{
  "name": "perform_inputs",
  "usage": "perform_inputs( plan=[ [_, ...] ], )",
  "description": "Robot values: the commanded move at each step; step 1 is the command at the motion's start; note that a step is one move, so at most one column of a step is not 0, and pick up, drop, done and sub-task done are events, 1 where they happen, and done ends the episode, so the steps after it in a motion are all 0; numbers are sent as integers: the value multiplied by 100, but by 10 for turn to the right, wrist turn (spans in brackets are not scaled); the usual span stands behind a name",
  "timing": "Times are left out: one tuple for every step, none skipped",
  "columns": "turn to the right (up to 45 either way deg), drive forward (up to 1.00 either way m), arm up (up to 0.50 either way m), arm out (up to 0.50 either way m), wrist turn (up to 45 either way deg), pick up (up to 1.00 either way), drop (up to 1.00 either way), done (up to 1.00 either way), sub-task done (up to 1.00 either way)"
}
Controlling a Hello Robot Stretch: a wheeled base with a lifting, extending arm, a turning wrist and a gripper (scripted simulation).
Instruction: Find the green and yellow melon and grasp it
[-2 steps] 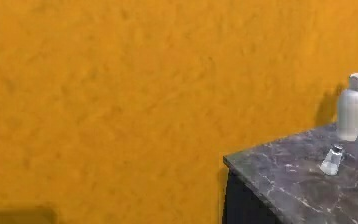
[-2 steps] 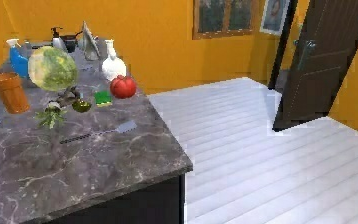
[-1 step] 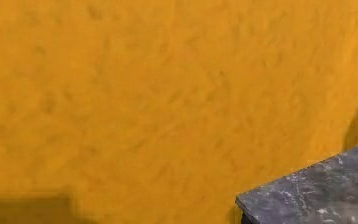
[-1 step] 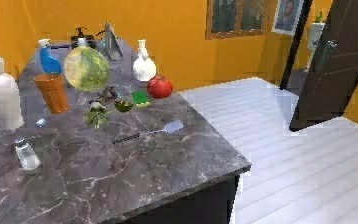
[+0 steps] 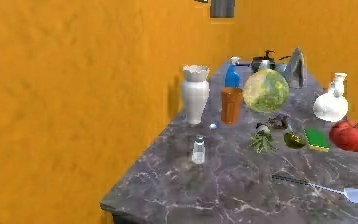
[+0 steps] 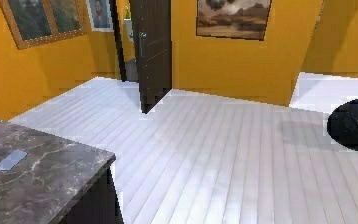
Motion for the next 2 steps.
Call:
perform_inputs(
  plan=[
    [450,0,0,0,0,0,0,0,0],
    [450,0,0,0,0,0,0,0,0]
  ],
)
